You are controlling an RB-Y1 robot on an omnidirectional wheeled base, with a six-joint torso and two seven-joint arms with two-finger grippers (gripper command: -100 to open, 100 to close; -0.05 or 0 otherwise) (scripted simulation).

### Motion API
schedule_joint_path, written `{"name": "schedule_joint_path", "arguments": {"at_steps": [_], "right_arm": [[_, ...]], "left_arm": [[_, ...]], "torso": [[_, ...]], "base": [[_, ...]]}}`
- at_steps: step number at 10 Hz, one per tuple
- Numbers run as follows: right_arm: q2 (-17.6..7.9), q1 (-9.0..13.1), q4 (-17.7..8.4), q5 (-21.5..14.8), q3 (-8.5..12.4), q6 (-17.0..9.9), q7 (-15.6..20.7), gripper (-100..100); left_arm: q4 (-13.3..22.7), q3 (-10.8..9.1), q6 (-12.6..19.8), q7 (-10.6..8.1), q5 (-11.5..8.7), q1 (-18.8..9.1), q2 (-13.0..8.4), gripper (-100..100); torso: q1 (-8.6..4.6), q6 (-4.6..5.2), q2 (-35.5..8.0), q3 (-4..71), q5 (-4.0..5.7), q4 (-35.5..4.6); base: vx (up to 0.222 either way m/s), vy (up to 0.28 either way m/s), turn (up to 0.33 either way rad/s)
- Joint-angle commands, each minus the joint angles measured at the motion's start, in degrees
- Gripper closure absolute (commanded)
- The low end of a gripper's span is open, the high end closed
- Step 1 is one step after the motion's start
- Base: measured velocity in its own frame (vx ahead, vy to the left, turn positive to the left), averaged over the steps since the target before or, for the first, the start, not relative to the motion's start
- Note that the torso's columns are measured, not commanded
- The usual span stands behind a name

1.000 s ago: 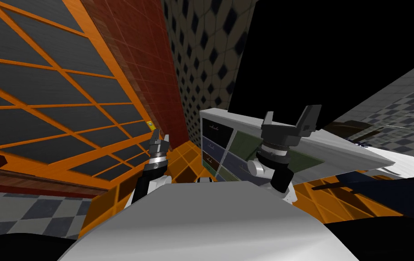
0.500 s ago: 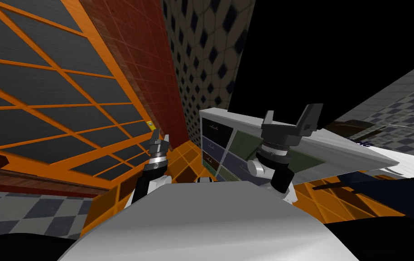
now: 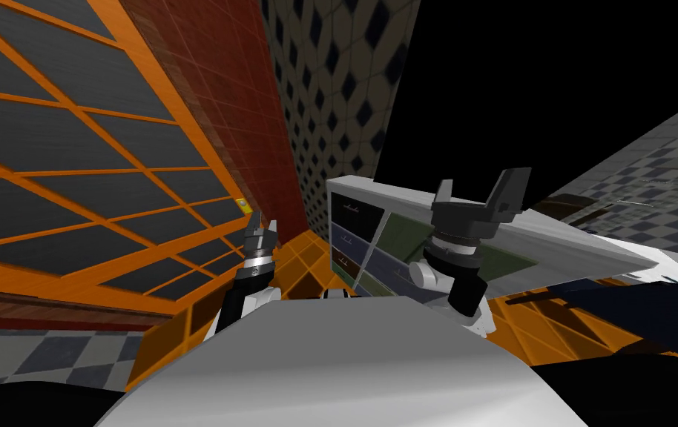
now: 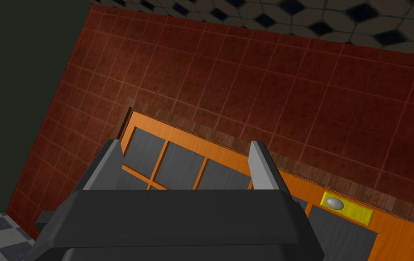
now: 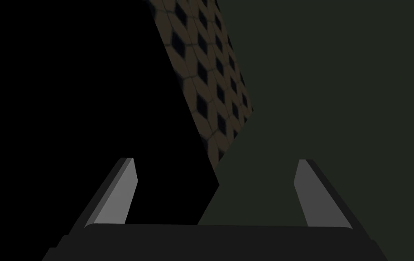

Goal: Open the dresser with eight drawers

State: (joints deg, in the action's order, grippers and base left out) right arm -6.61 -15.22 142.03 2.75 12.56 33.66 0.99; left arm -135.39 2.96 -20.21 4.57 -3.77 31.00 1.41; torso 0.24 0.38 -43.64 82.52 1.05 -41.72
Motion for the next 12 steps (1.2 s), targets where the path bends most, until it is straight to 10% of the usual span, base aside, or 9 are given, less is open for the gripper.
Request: {"name": "schedule_joint_path", "arguments": {"at_steps": [1, 12], "right_arm": [[-1.46, -2.28, -1.71, -2.57, 0.97, -1.06, 2.24, -100], [-10.31, -9.30, -5.87, -18.22, 10.75, -6.46, 16.90, -100]], "left_arm": [[0.00, 0.01, 0.00, 0.00, 0.00, -0.01, 0.00, 0], [0.00, 0.01, 0.00, 0.00, 0.00, 0.00, 0.01, 0]], "torso": [[0.03, -0.16, 0.21, 0.22, -0.06, 0.05], [-0.19, -0.49, 1.70, 2.26, -1.01, -0.37]], "base": [[0.086, 0.157, 0.033], [0.076, 0.154, -0.108]]}}
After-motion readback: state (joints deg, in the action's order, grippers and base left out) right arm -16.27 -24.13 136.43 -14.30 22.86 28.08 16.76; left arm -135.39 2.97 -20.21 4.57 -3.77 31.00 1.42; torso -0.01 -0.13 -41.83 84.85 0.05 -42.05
